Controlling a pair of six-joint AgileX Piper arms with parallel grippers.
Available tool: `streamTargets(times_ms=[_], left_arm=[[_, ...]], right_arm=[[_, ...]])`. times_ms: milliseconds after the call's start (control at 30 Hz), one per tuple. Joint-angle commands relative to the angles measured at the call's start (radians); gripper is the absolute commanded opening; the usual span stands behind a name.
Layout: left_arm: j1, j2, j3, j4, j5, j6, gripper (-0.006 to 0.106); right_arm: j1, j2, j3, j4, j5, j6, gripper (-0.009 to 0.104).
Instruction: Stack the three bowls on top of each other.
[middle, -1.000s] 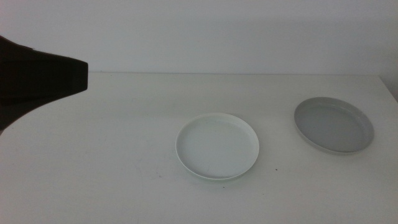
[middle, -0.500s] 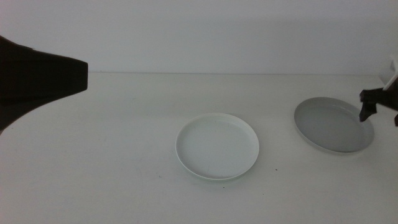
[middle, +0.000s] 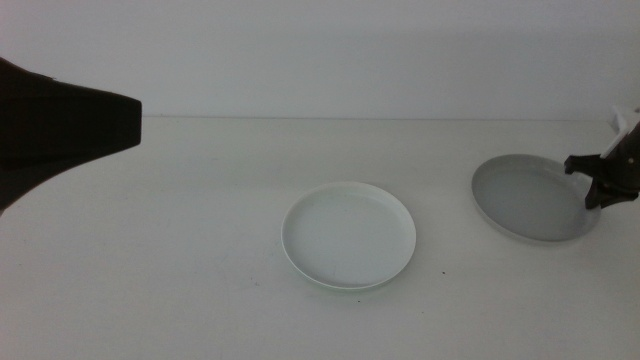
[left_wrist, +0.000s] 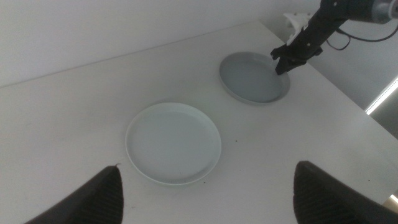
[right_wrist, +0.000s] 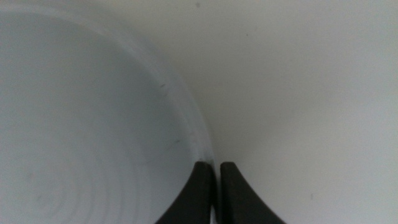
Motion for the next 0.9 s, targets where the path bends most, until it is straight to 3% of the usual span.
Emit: streamTargets(times_ms=[0,233,500,667,867], left_arm=[[-0.001,-0.004,0.004,-0.002,-0.008,-0.009,0.094],[-0.001,-0.004,0.004,-0.002,-0.008,-0.009,0.094],[-0.001,-0.004,0.004,-0.002,-0.008,-0.009,0.094],[-0.001,-0.004,0.004,-0.002,-0.010,-0.009,0.094],[-0.001,-0.004,0.004,-0.002,-0.010,-0.009,0.094]], right_arm=[[-0.009,-0.049,-0.016,-0.002,0.024,-0.006,-0.002],[0.075,-0.278,-0.047,0.168,0.074,-0.006,-0.002],[0.317,-0.324,-0.029,0.190,0.147,0.031,-0.002],[0.469,-0.299,0.034,0.197,0.094,0.032,-0.002],[0.551,-0.257,0.083,0.202,0.028,0.060,-0.002]])
